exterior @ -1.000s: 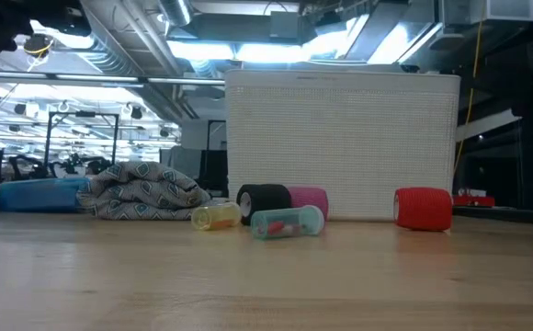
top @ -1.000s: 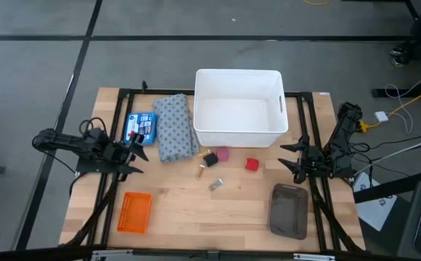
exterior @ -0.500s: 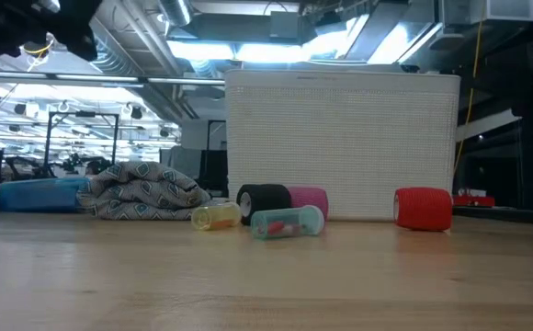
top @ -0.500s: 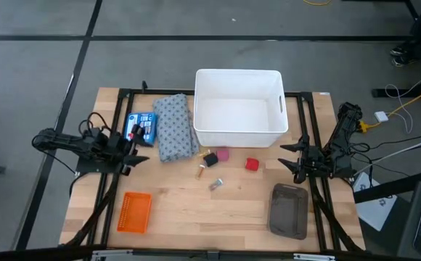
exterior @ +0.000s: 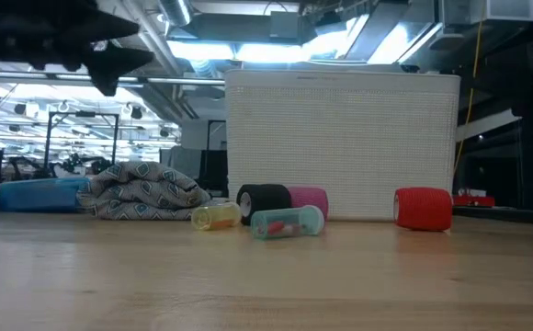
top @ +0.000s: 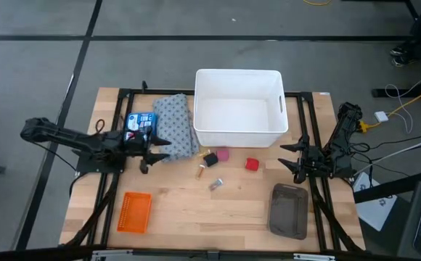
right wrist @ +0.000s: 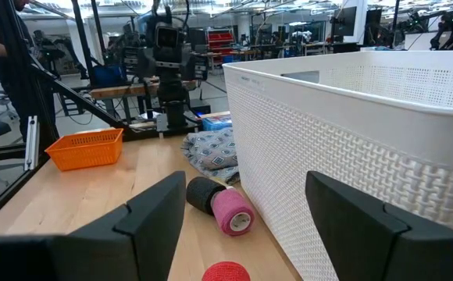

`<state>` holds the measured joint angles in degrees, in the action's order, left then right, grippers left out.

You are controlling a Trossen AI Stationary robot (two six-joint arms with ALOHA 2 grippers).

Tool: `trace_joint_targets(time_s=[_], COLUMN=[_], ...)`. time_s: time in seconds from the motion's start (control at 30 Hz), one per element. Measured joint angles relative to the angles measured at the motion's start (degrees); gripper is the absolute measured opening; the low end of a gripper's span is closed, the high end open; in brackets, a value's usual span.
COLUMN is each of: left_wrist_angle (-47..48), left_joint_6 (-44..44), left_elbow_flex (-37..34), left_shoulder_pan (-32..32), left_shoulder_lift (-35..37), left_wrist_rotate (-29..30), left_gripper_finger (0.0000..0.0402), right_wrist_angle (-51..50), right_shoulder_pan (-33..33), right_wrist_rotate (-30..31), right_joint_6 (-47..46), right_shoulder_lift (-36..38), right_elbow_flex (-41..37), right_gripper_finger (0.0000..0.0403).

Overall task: Pick & Place Medicine items
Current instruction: Put the bottom yellow pill bottle into the orange bin

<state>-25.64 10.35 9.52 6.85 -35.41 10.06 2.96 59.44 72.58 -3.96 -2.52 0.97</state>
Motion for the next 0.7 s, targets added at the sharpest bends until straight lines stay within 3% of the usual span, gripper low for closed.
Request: trace_joint_targets(time_s=[0.37,0.7], left_wrist_angle=[7.98,30.81], left_joint_6=[-0.09,19.34], left_elbow_flex=[18.18,37.76], left_shoulder_pan=[3.90,4.33], left_shoulder_lift=[-29.72,-48.44], left_wrist_rotate=[14.22,20.75], left_gripper_finger=[0.0256,0.0255], right_wrist_angle=[-0.01,-0.02], right_shoulder_pan=[0.00,0.02], right_wrist_rotate=[0.00,-0.02], right_joint_6=[0.02,0.02], right_shoulder_lift=[0.00,0.00], right_elbow_flex=[-0.01,0.00], right_gripper_finger=[0.0265,0.0265])
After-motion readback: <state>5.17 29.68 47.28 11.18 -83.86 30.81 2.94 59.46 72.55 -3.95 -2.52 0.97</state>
